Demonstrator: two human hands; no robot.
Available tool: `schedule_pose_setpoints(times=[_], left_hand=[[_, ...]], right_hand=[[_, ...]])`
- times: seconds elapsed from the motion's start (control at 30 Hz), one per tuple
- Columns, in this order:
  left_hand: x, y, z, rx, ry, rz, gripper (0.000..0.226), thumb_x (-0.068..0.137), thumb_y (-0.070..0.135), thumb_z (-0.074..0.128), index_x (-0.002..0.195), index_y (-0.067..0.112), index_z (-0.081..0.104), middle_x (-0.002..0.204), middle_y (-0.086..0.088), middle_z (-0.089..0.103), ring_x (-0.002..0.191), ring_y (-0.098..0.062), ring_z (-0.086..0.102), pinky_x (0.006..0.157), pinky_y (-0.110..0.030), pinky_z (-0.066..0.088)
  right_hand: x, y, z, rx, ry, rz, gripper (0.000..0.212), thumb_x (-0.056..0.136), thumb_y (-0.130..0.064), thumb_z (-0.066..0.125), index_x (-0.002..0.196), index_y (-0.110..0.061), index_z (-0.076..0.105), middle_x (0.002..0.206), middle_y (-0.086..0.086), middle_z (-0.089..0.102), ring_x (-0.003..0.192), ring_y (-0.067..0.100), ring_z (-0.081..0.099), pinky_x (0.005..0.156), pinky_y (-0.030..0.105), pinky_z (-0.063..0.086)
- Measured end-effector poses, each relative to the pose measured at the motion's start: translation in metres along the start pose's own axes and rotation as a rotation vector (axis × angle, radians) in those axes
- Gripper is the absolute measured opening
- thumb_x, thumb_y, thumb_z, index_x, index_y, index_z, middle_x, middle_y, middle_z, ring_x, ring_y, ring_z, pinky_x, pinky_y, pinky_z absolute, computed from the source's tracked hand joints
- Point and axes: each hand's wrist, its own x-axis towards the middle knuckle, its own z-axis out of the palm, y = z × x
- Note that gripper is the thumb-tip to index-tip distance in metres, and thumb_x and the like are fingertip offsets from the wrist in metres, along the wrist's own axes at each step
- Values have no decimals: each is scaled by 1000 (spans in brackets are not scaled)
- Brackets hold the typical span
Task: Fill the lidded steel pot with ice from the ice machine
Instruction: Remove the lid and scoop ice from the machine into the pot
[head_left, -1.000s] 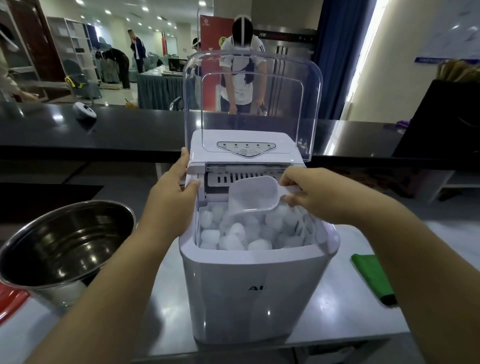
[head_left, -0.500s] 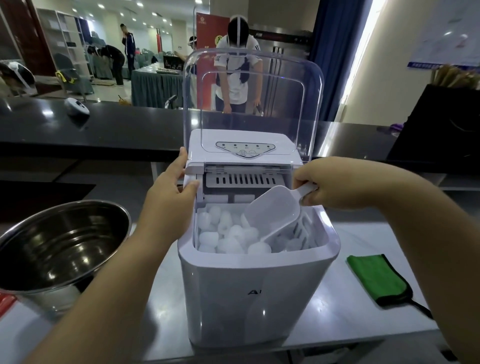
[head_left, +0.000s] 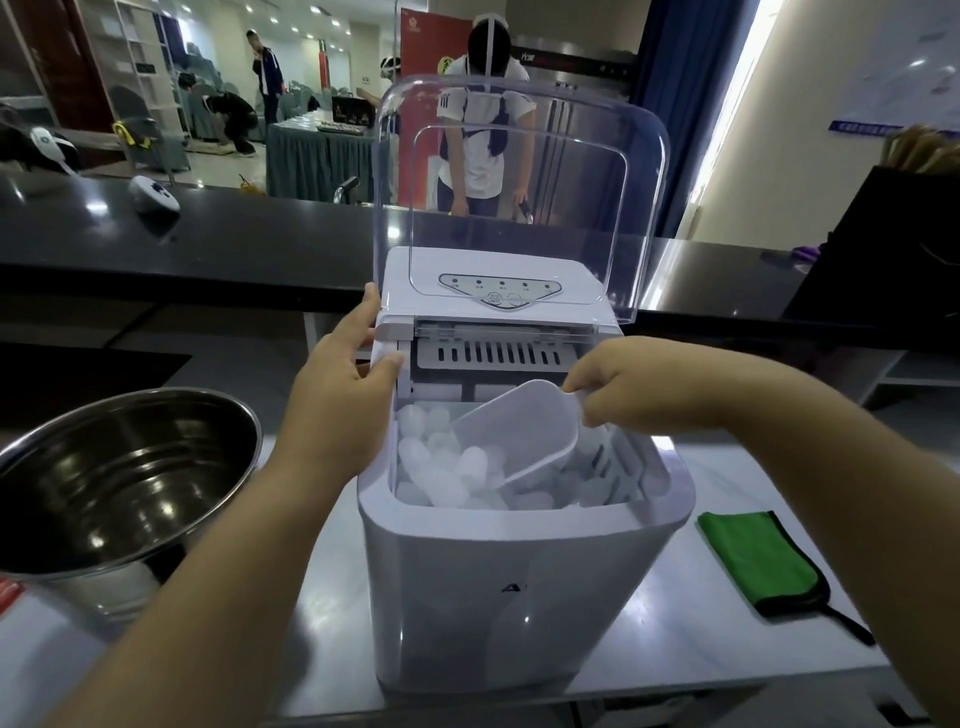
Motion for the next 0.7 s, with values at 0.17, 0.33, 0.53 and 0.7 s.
schedule_pose_setpoints(times=[0.17, 0.33, 0.53, 0.7], left_hand=[[1, -3, 1, -20, -4, -1, 55, 96, 20, 49, 142, 42, 29, 131, 6, 51, 107, -5, 50, 78, -8, 34], [1, -3, 0, -27, -15, 0, 56, 96, 20, 48, 142, 44, 27, 129, 6, 49, 106, -7, 48, 87, -21, 35], [2, -4, 2, -17, -23, 6, 56, 97, 20, 47, 142, 44, 26, 129, 5, 48, 109, -8, 46, 90, -24, 36], [2, -5, 2, -22, -20, 5, 55, 97, 21, 47, 142, 45, 27, 132, 3, 48, 114, -12, 48, 93, -26, 37]], right_hand=[[5, 3, -3, 24, -20, 38, 18, 81, -10, 57, 87, -10, 74, 82, 4, 67, 73, 17, 54, 68, 28, 48], [5, -1, -12, -43, -53, 40, 20, 81, -13, 59, 89, -19, 75, 78, -10, 64, 75, 11, 57, 67, 25, 47], [9, -7, -4, -176, -31, 3, 21, 85, -9, 50, 90, -10, 71, 82, 2, 63, 68, 14, 49, 58, 23, 40], [-1, -10, 13, -322, 30, -72, 23, 89, -14, 39, 69, -23, 47, 72, -3, 53, 66, 14, 46, 55, 28, 35]])
